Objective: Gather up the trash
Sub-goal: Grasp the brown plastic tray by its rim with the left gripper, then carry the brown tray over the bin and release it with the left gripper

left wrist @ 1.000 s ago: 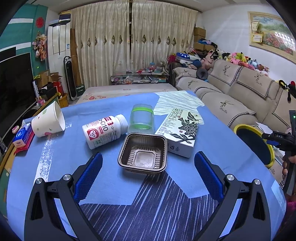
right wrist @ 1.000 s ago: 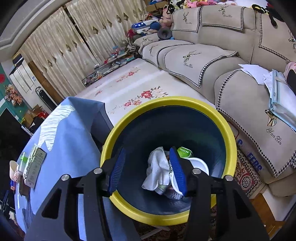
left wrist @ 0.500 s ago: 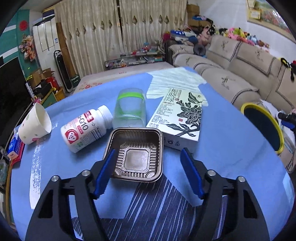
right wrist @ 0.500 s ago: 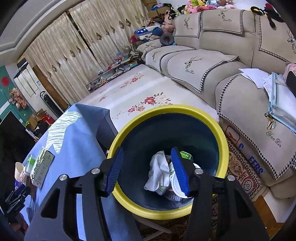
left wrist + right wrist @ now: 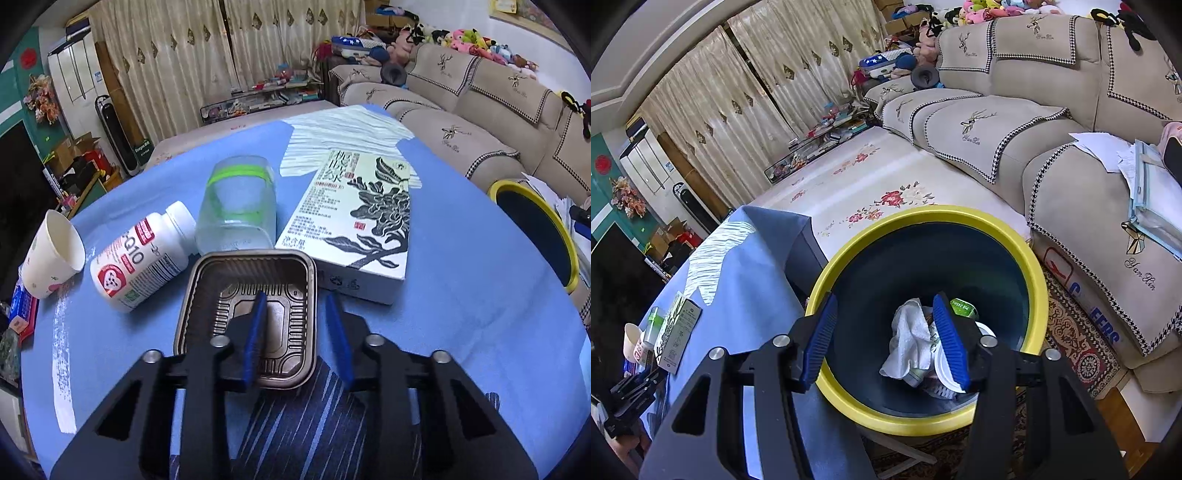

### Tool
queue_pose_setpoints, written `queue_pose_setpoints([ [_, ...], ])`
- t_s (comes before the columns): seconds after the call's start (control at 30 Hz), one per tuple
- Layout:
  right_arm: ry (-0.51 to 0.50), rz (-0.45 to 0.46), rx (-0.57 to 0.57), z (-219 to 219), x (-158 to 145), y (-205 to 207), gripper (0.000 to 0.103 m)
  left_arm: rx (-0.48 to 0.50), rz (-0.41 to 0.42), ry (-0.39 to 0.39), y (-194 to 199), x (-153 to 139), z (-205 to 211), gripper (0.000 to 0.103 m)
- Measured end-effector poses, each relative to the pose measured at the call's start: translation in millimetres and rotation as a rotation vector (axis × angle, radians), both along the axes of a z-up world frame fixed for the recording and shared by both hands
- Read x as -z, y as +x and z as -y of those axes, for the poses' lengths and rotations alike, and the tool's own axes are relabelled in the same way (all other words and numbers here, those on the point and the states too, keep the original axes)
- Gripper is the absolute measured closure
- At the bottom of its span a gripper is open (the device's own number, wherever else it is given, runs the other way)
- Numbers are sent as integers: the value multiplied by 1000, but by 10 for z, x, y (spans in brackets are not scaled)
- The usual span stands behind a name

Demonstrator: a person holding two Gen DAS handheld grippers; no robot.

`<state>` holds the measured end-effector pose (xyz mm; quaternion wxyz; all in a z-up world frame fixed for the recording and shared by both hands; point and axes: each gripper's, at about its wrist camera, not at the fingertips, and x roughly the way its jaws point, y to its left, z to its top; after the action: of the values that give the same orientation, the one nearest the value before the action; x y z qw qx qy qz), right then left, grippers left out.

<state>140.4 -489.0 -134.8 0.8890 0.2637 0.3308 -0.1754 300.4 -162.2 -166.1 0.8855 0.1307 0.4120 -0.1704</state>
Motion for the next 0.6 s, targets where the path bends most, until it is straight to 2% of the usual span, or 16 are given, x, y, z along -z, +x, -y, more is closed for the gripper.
queue_pose_setpoints([
  [0.07, 1, 4, 2, 11, -9, -13, 51, -8, 9, 9, -18, 3, 4, 89],
  [0.23, 11, 15, 2, 30, -21, -53, 51, -12, 8, 3, -127, -51, -46, 92],
  [0.3, 15, 21, 0, 36, -33, -77, 51, -17, 8, -2, -219, -95, -82, 98],
  [0.47, 16, 41, 2, 64, -92, -167, 51, 7, 52, 6, -506, -295, -68, 98],
  [0.6, 11, 59, 13, 105, -151, -268, 51, 65, 89, -24, -770, -535, 70, 98],
])
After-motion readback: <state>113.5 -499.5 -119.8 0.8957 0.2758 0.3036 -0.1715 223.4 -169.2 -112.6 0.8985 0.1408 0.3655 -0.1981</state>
